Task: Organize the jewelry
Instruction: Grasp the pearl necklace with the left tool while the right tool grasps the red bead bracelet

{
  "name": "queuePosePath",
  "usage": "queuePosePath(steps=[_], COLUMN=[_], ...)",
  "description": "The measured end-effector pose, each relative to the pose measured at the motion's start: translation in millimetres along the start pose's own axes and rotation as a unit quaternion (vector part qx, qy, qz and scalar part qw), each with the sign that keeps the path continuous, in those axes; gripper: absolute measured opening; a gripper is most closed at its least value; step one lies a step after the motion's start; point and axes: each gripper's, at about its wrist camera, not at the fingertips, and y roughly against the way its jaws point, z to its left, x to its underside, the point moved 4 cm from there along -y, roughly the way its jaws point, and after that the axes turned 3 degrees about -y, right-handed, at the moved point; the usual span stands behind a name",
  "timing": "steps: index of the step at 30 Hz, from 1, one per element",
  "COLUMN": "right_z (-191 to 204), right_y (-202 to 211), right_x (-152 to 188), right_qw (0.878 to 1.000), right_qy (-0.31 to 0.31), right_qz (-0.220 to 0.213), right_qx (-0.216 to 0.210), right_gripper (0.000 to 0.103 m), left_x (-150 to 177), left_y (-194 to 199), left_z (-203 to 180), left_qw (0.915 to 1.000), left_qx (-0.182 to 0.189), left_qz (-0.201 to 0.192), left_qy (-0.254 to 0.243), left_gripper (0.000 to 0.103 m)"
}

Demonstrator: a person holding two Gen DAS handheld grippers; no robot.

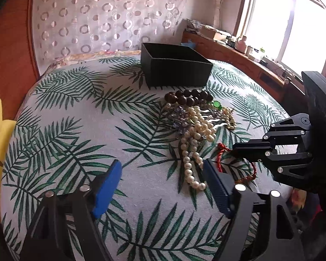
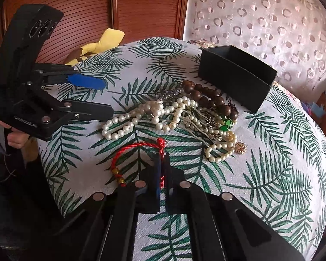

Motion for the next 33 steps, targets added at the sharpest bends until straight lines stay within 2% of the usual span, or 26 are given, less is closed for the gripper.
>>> queuePosePath(steps=[5, 7, 13, 17, 19, 24, 33], right_z=[-12.8, -16.9, -29.8, -35.0, -35.9, -38.4, -43.9], right_y=[13.3, 23.0, 39.0, 42.3, 41.4, 37.7, 51.3], right_x=[6.9, 10.0, 17.7, 21.3, 22.1, 26.6, 23.4], right_qw=[1.000, 0.999, 0.998, 0.997, 0.997, 0.997, 0.996], right_qy=[-0.021, -0.028, -0.046, -0.054, -0.056, -0.062, -0.070], right_qz=[-0.010, -0.018, -0.030, -0.032, -0.032, -0.028, -0.044], right_qx=[0.007, 0.014, 0.028, 0.033, 0.034, 0.035, 0.042], right_gripper=[0.002, 0.002, 0.002, 0.003, 0.003, 0.003, 0.003], left_x=[5.2, 6.0, 4.2, 2.7, 2.6, 1.2, -34.8], left_y=[-3.7, -4.0, -6.9, -9.8, -10.7, -7.4, 34.8], left_z=[-11.2, -13.3, -24.7, -32.2, -33.2, -31.5, -36.2], left_qw=[0.9997, 0.9995, 0.9992, 0.9985, 0.9975, 0.9969, 0.9974], left_qx=[0.021, 0.026, 0.023, -0.004, -0.021, -0.029, -0.010], left_qz=[0.012, 0.016, 0.024, 0.030, 0.032, 0.029, -0.040], left_qy=[-0.007, -0.007, -0.022, -0.046, -0.059, -0.068, -0.060], left_gripper=[0.047, 0.034, 0.023, 0.018, 0.007, 0.007, 0.006])
